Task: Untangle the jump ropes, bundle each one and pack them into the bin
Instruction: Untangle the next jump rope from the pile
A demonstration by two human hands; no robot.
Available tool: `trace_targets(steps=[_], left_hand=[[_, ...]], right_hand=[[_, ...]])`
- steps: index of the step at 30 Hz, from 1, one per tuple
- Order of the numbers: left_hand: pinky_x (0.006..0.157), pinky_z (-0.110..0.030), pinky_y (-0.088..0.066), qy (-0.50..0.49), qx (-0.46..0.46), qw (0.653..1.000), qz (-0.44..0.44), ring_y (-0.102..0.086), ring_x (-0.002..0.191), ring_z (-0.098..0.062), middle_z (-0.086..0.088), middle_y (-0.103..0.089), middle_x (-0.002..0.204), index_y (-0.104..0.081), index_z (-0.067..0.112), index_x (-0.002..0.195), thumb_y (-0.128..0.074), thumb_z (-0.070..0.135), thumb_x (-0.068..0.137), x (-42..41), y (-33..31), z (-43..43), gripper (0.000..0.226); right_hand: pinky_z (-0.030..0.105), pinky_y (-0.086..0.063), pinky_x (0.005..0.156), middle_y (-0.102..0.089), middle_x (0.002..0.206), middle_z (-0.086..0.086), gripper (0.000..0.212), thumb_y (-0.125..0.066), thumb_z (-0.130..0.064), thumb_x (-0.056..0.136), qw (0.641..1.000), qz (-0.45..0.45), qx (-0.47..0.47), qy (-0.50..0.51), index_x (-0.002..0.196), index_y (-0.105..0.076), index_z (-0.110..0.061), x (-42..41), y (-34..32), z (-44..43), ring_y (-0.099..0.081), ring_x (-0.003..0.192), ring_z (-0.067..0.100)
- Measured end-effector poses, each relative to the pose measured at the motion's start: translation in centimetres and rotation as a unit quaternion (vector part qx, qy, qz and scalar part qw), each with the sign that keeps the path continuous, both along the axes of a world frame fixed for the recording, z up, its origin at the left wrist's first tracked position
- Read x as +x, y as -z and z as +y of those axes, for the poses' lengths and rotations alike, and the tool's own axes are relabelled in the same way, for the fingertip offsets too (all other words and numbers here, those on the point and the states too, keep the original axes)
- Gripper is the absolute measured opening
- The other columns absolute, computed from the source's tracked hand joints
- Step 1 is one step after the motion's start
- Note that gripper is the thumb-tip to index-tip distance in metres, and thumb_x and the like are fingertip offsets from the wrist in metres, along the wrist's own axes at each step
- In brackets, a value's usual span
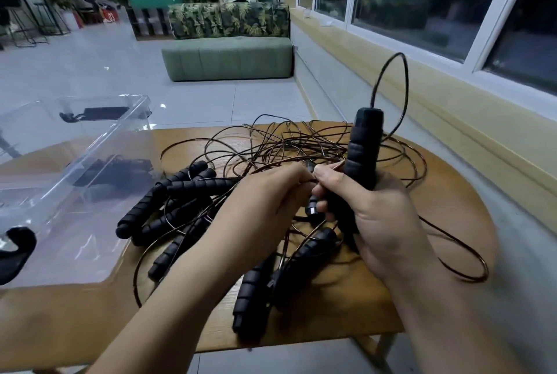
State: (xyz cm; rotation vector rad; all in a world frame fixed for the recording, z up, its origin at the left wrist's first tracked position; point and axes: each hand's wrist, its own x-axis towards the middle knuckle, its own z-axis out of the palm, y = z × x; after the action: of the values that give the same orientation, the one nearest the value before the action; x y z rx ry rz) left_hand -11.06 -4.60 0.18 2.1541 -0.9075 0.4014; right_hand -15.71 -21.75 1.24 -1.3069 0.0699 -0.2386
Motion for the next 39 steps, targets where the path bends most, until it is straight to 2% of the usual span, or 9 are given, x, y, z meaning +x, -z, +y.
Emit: trace_targets(steps=[4,7,11,14,19,25,30,33,39], left_hand=[[0.067,-0.033,-0.046,-0.002,0.05,0.997,0.056,-0.059,0.076,-0.007,0.011,-0.064,0.079,-0.062,0.025,0.092,-0.062,0.035,0.106,1.0,1.2,0.5,0.017],[0.071,-0.037,-0.045,-0.085,0.12,0.988,0.055,-0.056,0.081,-0.009,0.014,-0.061,0.083,-0.059,0.028,0.089,-0.063,0.039,0.104,2.5,1.8,1.8,0.019],[0.075,-0.034,-0.05,-0.155,0.065,0.984,0.056,-0.063,0.083,-0.007,0.014,-0.07,0.087,-0.07,0.03,0.095,-0.068,0.037,0.101,4.0,0.8,3.8,0.009],[0.073,-0.039,-0.053,-0.169,0.047,0.984,-0.024,-0.063,0.082,-0.015,0.013,-0.07,0.089,-0.071,0.029,0.098,-0.066,0.039,0.102,3.6,0.1,3.5,0.012],[0.07,-0.031,-0.048,-0.135,-0.027,0.986,-0.097,-0.062,0.082,-0.011,0.014,-0.071,0.092,-0.075,0.022,0.104,-0.069,0.03,0.103,0.9,-2.1,1.3,0.01],[0.067,-0.038,-0.05,-0.065,-0.004,0.995,-0.077,-0.058,0.077,-0.011,0.014,-0.062,0.085,-0.072,0.025,0.102,-0.062,0.035,0.102,-0.5,-1.5,-0.7,0.014],[0.067,-0.036,-0.047,-0.091,-0.019,0.994,-0.058,-0.055,0.077,-0.009,0.016,-0.058,0.083,-0.069,0.026,0.097,-0.058,0.04,0.102,0.3,-0.1,-0.6,0.018],[0.073,-0.042,-0.052,-0.136,-0.064,0.986,-0.067,-0.062,0.083,-0.015,0.009,-0.066,0.089,-0.073,0.022,0.102,-0.061,0.034,0.102,0.5,-0.6,0.0,0.017],[0.071,-0.042,-0.054,-0.065,0.026,0.997,-0.045,-0.064,0.087,-0.017,0.009,-0.067,0.094,-0.074,0.028,0.114,-0.055,0.028,0.098,0.0,-0.5,-0.2,0.025]], right_hand=[[0.028,-0.05,0.054,-0.074,0.078,0.019,0.017,-0.077,-0.018,0.095,1.0,-0.009,0.003,-0.014,0.089,-0.078,-0.002,-0.6,-0.5,-0.1,-0.069,0.065,0.026],[0.025,-0.05,0.052,-0.073,0.074,0.015,0.016,-0.078,-0.017,0.088,0.998,-0.025,0.057,0.012,0.088,-0.075,-0.001,-1.2,-1.9,-0.9,-0.067,0.061,0.022],[0.019,-0.049,0.053,-0.073,0.078,0.004,0.015,-0.077,-0.021,0.088,0.985,-0.06,0.15,0.061,0.095,-0.071,-0.008,-1.0,-3.3,-3.8,-0.066,0.063,0.012],[0.019,-0.05,0.056,-0.075,0.085,0.003,0.012,-0.076,-0.022,0.094,0.982,-0.059,0.166,0.069,0.099,-0.072,-0.012,-0.4,-2.7,-4.3,-0.068,0.069,0.011],[0.022,-0.052,0.053,-0.071,0.082,0.008,0.041,-0.08,-0.02,0.085,0.989,-0.027,0.144,-0.021,0.12,-0.072,0.0,-0.2,-1.2,-2.0,-0.06,0.06,0.013],[0.024,-0.051,0.055,-0.07,0.084,0.012,0.032,-0.074,-0.018,0.088,0.988,-0.042,0.134,-0.07,0.115,-0.075,-0.001,0.0,-0.3,-0.2,-0.059,0.064,0.016],[0.026,-0.048,0.059,-0.065,0.086,0.01,0.048,-0.071,-0.018,0.095,0.966,-0.1,0.205,-0.122,0.142,-0.067,-0.017,-0.4,0.2,0.9,-0.055,0.063,0.015],[0.026,-0.051,0.059,-0.068,0.085,0.014,0.039,-0.075,-0.014,0.088,0.982,-0.063,0.165,-0.073,0.128,-0.076,-0.014,-0.4,0.1,1.6,-0.06,0.067,0.018],[0.031,-0.052,0.059,-0.071,0.076,0.014,0.015,-0.083,-0.016,0.085,0.998,-0.05,0.048,0.0,0.098,-0.083,-0.01,-0.4,0.5,2.2,-0.062,0.062,0.022]])
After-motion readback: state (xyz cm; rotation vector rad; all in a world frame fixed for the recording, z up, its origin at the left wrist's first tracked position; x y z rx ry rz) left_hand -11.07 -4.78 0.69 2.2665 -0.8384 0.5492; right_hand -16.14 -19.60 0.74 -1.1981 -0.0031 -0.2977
